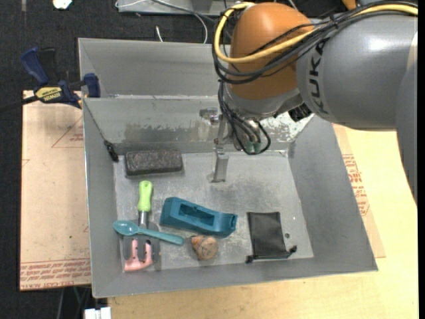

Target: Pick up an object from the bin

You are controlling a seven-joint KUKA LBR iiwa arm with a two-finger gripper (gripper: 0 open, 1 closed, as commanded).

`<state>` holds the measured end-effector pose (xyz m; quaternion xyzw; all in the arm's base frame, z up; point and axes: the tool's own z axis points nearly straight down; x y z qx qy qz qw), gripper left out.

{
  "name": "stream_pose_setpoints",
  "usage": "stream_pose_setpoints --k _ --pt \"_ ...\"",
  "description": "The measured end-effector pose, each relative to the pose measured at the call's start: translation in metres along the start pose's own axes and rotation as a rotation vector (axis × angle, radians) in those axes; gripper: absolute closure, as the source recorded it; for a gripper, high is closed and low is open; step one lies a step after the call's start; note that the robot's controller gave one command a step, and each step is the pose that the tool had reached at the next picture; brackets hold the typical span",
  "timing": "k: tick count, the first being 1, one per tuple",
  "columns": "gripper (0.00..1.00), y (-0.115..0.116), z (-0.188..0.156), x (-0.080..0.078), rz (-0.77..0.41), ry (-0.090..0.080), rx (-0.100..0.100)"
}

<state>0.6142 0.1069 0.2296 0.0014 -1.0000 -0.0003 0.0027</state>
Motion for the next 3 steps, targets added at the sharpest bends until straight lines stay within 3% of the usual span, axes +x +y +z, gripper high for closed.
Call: stream_pose_setpoints --k 1,2,3 --pt "0.0 -0.001 -0.005 -0.001 0.002 -0.007 -0.001" --pt "0.0 0.053 0.026 0.061 0.003 -0.007 -0.001" --pt "0.0 0.096 0.043 0.077 0.075 -0.012 -0.002"
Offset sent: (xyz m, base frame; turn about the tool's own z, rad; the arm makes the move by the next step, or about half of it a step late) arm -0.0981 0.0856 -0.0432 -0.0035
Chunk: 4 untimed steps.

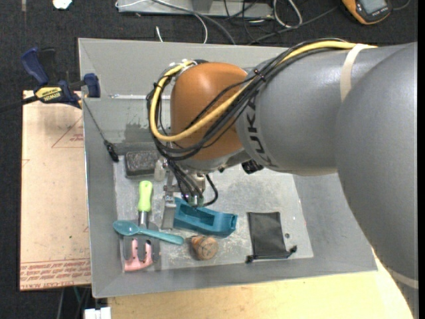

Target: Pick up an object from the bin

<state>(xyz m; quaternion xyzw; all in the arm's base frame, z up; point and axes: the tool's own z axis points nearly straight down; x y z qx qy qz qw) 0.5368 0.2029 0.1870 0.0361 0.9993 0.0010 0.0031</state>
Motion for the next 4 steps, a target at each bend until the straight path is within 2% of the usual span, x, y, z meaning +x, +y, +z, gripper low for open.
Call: stream_pose_setpoints --k 1,2,3,4 --pt "0.0 -0.056 0.071 0.011 -0.089 -0.001 -0.003" --pt "1.0 -0.081 0.065 -0.012 0.079 -0.024 -0.014" --pt "0.0 -0.081 0.067 -0.01 0.078 -0.018 -0.013" --pt "0.0 -0.081 0.067 -0.01 0.078 -0.018 -0.013"
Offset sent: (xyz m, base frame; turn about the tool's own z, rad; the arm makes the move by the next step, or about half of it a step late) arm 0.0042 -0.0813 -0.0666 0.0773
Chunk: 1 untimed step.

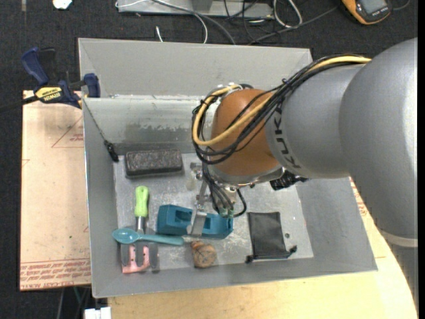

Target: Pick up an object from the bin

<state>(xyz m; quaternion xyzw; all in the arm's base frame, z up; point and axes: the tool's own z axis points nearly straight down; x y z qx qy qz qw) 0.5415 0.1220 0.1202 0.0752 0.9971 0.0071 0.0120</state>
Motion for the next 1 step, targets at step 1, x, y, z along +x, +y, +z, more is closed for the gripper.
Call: stream_pose_setpoints --k 1 --pt "0.0 -0.0194 0.0161 -0.0095 -0.116 -0.002 -0.002"
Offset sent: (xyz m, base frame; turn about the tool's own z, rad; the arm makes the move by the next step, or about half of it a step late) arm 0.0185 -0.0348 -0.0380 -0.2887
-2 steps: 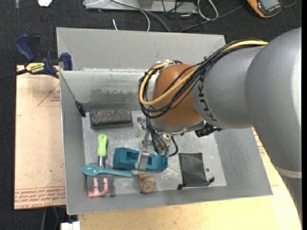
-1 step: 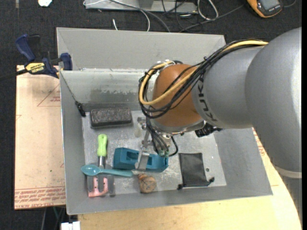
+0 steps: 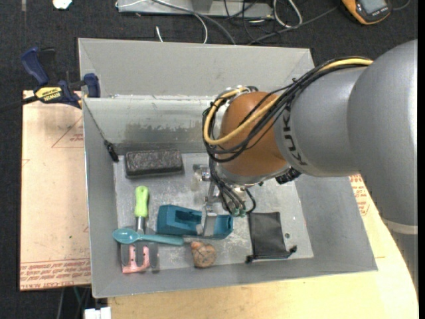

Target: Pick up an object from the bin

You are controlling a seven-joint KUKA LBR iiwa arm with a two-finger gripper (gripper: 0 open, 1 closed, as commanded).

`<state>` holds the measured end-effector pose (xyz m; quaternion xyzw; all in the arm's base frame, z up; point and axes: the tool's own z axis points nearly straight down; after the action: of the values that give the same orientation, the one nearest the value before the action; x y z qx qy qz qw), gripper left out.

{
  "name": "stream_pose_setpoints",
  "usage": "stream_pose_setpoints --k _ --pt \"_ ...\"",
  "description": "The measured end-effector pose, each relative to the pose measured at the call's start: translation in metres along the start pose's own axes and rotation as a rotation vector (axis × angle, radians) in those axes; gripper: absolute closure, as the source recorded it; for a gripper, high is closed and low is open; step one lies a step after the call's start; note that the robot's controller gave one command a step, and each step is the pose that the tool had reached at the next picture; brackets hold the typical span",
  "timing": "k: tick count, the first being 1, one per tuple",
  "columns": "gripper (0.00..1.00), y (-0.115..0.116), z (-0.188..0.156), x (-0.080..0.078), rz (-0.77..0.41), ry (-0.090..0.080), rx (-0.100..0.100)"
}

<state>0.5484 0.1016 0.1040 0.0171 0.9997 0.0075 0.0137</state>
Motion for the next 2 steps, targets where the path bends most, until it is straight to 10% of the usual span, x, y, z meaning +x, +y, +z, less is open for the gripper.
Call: stream_pose_setpoints --k 1,2 --pt "0.0 -0.01 0.019 -0.009 -0.17 0.013 -0.004" --pt "0.0 -0.015 0.024 0.012 0.145 -0.002 0.004"
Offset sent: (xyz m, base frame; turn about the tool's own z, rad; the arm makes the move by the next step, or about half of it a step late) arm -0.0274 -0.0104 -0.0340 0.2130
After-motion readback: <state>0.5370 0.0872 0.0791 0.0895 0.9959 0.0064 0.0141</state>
